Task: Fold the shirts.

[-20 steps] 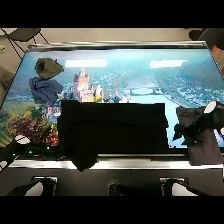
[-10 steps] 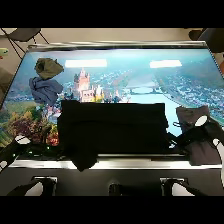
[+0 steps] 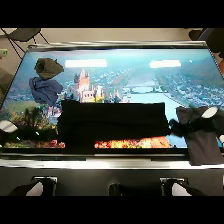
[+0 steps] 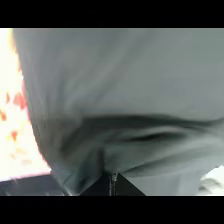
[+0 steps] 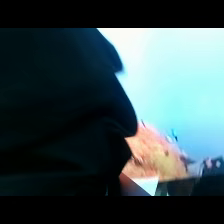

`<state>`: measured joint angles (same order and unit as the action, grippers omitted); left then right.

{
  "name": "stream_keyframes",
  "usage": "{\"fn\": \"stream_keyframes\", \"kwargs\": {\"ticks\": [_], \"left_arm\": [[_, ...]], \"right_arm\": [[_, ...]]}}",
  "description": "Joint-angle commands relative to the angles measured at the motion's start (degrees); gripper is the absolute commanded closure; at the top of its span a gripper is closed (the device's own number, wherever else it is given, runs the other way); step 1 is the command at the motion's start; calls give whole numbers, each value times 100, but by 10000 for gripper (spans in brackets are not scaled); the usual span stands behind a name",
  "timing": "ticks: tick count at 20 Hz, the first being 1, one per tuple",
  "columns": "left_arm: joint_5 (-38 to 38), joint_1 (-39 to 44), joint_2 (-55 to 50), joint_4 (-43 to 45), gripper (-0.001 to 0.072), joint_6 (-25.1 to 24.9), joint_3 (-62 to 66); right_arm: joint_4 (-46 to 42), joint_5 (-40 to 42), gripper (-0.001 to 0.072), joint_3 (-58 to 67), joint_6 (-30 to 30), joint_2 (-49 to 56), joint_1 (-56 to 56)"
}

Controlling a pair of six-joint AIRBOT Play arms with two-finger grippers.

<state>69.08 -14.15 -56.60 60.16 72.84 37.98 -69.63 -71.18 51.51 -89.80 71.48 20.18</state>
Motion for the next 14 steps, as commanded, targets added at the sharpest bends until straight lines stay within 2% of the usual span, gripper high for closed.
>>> {"fn": "stream_keyframes", "kwargs": {"ticks": [1,4,6,8,12,14], "left_arm": [[72,83,-210,46,679,153,1414],[-9,369,-1370,48,679,175,2568],[-7,522,-2260,48,678,227,3241],[17,533,-3027,48,678,479,3801],[170,542,-4059,-179,673,522,4203],[299,542,-4339,-332,645,525,4203]], "right_arm": [[-7,540,667,1060,-210,31,-238],[-319,1054,666,1696,-417,728,-922],[-715,1281,665,2085,-898,1342,-1154],[-754,1196,664,2428,-1244,1873,-1139],[-546,1119,657,2524,-1373,2385,-1150],[-236,1213,570,2524,-1373,2444,-1150]]}}
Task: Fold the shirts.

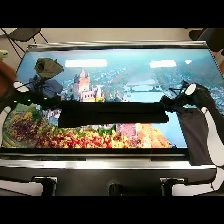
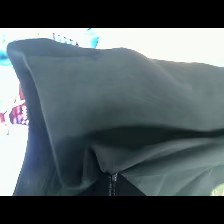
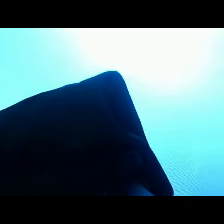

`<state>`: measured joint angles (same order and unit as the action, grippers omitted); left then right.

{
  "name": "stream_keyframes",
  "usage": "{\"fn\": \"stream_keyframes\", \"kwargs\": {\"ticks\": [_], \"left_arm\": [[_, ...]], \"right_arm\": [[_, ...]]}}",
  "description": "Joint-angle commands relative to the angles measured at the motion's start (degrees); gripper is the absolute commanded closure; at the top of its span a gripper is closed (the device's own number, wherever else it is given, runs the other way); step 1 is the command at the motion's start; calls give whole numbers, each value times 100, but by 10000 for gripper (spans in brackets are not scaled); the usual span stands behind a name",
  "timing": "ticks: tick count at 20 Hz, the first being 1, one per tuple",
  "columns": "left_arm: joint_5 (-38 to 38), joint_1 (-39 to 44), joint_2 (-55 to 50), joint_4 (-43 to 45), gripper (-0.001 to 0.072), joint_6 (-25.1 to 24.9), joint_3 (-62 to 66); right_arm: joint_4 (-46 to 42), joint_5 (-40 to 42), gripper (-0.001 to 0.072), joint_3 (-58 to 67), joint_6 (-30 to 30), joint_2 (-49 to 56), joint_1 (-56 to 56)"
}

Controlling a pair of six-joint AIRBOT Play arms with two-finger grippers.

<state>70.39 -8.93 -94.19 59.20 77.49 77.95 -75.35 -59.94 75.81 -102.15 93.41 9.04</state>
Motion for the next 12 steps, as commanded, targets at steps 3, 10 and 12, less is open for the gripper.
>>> {"fn": "stream_keyframes", "kwargs": {"ticks": [3,10,12], "left_arm": [[273,-52,-601,-243,201,57,212],[678,-393,-52,-249,216,160,420],[675,-302,216,-247,216,153,420]], "right_arm": [[748,28,215,219,254,131,50],[1239,-1185,9,361,776,417,1117],[1499,-1534,8,361,1062,748,1047]]}}
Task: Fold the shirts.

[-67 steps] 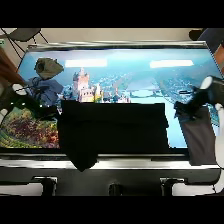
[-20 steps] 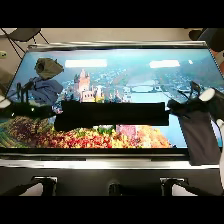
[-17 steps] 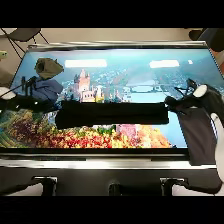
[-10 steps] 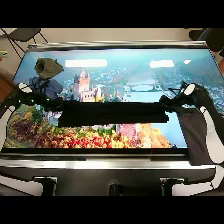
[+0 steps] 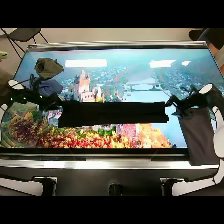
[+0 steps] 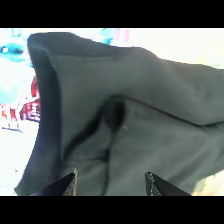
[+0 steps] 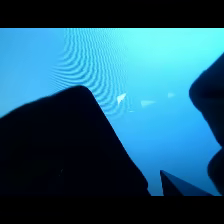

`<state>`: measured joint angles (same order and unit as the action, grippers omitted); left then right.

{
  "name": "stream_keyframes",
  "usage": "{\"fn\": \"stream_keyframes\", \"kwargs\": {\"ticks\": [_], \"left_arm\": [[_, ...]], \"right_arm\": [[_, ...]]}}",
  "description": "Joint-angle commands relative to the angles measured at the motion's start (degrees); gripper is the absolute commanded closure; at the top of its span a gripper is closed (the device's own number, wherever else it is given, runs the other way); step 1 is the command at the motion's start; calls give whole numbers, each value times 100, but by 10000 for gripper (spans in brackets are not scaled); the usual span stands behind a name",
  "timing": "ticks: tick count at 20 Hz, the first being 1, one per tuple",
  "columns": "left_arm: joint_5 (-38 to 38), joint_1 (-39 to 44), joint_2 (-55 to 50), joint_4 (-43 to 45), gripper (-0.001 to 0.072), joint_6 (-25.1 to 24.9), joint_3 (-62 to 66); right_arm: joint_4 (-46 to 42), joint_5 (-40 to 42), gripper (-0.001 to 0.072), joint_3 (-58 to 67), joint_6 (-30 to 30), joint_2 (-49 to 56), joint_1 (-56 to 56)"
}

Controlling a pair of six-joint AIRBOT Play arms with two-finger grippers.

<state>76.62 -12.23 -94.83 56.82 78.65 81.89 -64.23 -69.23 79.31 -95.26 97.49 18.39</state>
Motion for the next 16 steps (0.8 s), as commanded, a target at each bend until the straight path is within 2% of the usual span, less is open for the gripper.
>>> {"fn": "stream_keyframes", "kwargs": {"ticks": [1,4,5,6,7,8,9,10,11,12,14,16], "left_arm": [[52,74,413,-7,216,20,26],[52,216,743,-11,216,22,26],[52,297,824,-11,216,22,26],[52,398,870,-13,216,22,26],[52,525,879,-37,216,24,20],[44,697,859,-55,216,24,20],[-35,901,848,-55,232,24,-13],[-208,1156,850,-57,395,24,-98],[-448,1434,850,-76,593,24,-221],[-756,1755,850,-164,663,24,-398],[-1679,2483,824,-420,673,125,-874],[-2608,3136,542,-791,673,560,-1023]], "right_arm": [[601,-623,8,11,490,481,52],[678,-310,12,13,157,743,-184],[680,-186,52,13,-20,778,-260],[695,-61,222,15,-55,776,-339],[765,-31,513,33,-50,748,-389],[892,4,664,44,-31,660,-400],[1113,42,665,44,190,511,-400],[1307,48,665,44,424,289,-400],[1401,17,665,44,496,28,-402],[1416,-44,666,44,511,-262,-433],[1235,-247,666,42,531,-953,-573],[1049,-529,666,42,529,-1589,-815]]}}
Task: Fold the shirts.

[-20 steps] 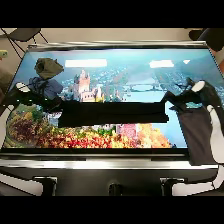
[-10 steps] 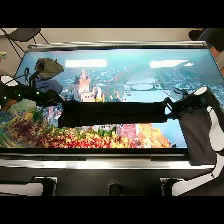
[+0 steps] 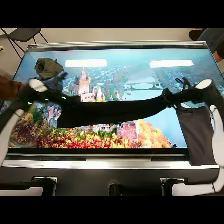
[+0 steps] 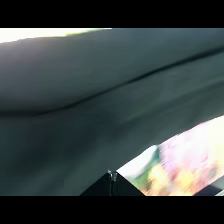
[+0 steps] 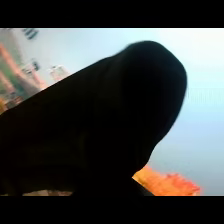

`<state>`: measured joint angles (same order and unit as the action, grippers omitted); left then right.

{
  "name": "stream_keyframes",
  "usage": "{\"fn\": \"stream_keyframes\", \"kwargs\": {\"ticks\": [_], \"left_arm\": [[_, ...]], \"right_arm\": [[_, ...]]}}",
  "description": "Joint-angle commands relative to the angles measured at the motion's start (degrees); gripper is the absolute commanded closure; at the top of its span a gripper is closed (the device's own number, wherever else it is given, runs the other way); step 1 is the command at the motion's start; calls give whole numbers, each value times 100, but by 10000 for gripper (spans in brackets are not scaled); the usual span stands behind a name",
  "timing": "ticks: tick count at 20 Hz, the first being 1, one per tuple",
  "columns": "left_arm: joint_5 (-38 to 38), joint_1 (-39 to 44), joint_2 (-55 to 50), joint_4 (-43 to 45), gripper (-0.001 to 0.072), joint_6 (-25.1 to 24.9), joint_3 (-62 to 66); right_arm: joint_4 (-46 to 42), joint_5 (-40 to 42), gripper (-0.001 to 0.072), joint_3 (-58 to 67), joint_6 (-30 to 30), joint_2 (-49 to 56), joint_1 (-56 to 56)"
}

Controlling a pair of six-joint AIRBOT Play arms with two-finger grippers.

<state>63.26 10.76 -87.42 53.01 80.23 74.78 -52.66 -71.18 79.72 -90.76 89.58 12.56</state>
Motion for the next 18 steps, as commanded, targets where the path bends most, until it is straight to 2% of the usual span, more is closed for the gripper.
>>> {"fn": "stream_keyframes", "kwargs": {"ticks": [1,3,5,10,11,13,15,18], "left_arm": [[-1547,1043,-407,-776,673,560,-254],[-1731,1344,-901,-1456,673,549,28],[-1690,1554,-1425,-1878,673,553,361],[-1685,2247,-2326,-3633,673,356,682],[-1740,2389,-2415,-3899,673,260,693],[-2022,2461,-2424,-4312,674,-348,693],[-2074,2186,-2175,-4048,676,-492,691],[-1954,1392,-1320,-2905,676,-428,688]], "right_arm": [[-232,-426,666,0,59,-1099,-376],[-470,-522,666,0,-168,-1716,-645],[-501,-522,665,0,-203,-2277,-835],[-509,-501,663,0,-310,-3270,-1073],[-520,-470,663,0,-352,-3353,-1073],[-509,-479,663,0,-352,-3353,-1073],[-459,-407,664,0,-350,-3202,-1082],[-125,94,664,0,-326,-2623,-1545]]}}
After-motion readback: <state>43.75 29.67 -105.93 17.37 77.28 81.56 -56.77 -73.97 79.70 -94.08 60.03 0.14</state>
